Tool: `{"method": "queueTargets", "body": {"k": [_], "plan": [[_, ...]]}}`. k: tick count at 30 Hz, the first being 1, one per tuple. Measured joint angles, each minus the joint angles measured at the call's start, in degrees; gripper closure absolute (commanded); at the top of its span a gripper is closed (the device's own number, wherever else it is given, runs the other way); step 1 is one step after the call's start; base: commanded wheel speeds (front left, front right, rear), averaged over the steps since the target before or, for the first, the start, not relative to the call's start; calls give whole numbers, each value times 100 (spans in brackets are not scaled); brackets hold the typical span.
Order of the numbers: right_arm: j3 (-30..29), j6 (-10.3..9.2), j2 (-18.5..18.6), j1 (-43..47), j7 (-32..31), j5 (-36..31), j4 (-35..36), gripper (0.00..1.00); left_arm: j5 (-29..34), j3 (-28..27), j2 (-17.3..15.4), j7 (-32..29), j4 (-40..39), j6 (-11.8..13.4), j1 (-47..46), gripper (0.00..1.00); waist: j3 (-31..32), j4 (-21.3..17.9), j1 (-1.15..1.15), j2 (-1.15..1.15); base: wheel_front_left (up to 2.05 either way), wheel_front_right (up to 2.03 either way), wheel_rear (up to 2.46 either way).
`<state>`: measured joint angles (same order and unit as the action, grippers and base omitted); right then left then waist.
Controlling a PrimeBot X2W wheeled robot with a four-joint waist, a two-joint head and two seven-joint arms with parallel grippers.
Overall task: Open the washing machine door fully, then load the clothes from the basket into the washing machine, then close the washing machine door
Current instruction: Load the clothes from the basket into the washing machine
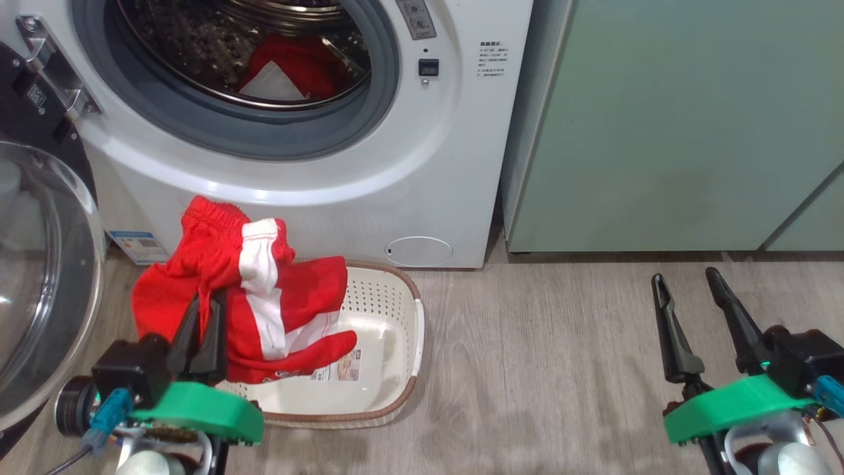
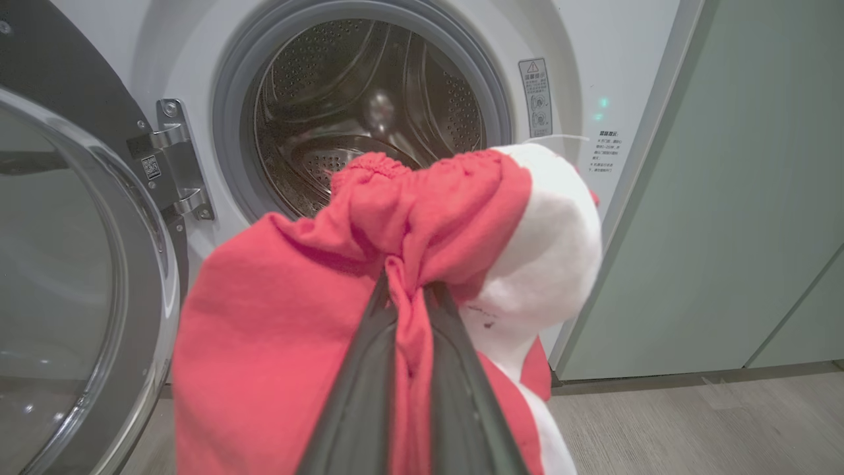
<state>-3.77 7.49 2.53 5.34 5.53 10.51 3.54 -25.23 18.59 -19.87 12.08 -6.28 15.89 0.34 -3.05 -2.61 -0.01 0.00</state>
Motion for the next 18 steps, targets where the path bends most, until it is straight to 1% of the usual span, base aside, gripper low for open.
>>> {"method": "queueTargets", "body": {"k": [18], "plan": [[35, 0, -1, -10, 63, 66, -10, 0, -8, 30, -22, -25, 0, -1, -14, 100, -190, -7, 0, 0, 0, 0, 0]]}}
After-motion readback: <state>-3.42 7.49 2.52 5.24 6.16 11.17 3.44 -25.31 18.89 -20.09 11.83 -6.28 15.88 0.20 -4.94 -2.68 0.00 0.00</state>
